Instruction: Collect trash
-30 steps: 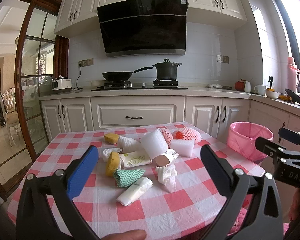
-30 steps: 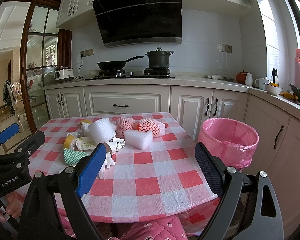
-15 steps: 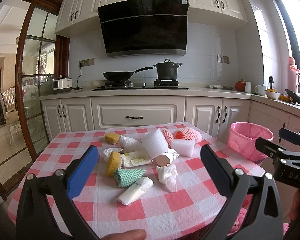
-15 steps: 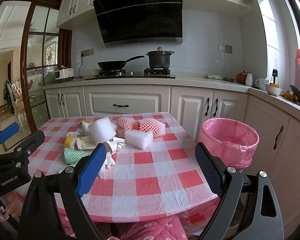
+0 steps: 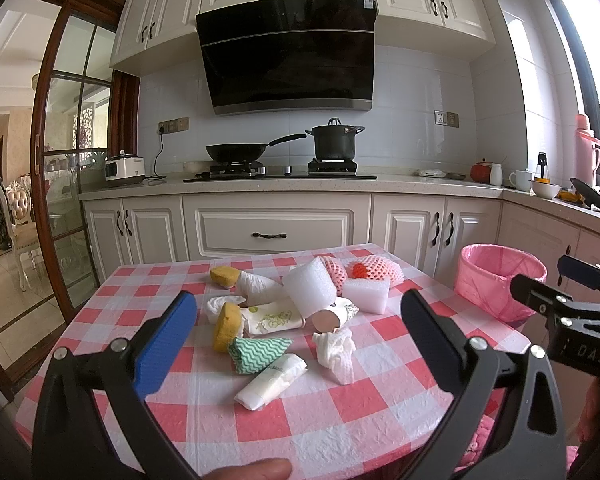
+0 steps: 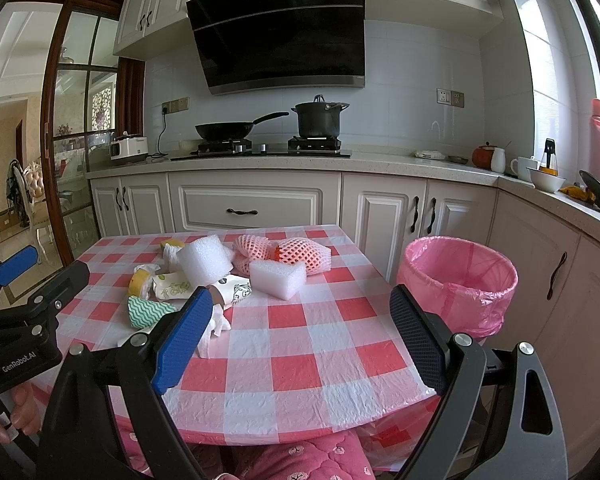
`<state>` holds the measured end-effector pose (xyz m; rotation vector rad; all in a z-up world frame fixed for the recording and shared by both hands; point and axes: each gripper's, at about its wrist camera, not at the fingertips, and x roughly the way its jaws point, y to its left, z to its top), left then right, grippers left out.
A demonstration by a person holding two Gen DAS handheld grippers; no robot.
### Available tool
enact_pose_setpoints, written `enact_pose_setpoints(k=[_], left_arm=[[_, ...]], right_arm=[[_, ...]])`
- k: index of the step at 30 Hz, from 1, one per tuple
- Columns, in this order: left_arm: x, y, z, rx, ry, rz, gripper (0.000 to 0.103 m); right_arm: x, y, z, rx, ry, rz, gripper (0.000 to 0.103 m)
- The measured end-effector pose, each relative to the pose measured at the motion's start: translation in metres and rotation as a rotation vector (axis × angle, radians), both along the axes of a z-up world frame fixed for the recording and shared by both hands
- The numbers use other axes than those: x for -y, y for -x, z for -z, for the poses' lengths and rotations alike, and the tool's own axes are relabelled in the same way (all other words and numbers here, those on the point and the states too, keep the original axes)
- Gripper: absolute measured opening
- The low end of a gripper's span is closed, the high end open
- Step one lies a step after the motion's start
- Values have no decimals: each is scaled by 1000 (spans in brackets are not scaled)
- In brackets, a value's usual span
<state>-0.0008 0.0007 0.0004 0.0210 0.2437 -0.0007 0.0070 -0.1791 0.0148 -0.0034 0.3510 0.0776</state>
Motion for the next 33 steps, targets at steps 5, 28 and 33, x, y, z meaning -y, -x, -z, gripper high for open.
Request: enact_pose_setpoints(k=[5,28,33], left_arm=[[0,0,0,0,1,0,99],[-14,3,-6,-9,-2,-11,99],[-30,-2,-4,-38,21,-21,99]], right_arm=[[0,0,0,1,-1,1,85],[3,-1,1,-6,-11,-2,85],[5,-15,4,-14,-16,-29,85]])
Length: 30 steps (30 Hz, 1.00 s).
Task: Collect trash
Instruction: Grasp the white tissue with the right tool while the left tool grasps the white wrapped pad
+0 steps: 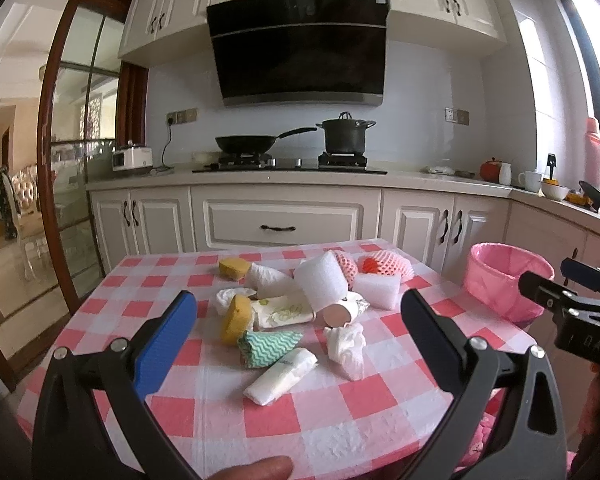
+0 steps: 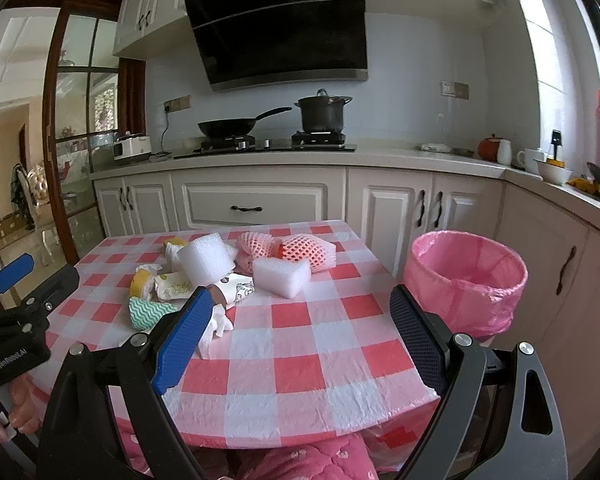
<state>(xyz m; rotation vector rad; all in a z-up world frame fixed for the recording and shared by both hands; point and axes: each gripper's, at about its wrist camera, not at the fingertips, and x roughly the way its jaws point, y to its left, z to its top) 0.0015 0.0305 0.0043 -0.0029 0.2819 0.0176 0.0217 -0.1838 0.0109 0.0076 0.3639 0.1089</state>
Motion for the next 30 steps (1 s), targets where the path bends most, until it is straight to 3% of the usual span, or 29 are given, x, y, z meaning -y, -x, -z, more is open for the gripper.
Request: enact_pose_setpoints(k=[9,15,26,30], left_arm=[[-18,-21,17,-66,4,-62,99],[-48,-45,49,-184,50,-106,99],[-85,-83,96,-351,44,-167,99],[-94,-95,109,-407,77,-168,99]], right_arm=[[-6,-34,20,-37,10,-67,85],[-25,-71,46,-117,18,-139,85],[-86,-138,88,-260,29,-266,84],[-106,-163,100,-329,22,-301,79]])
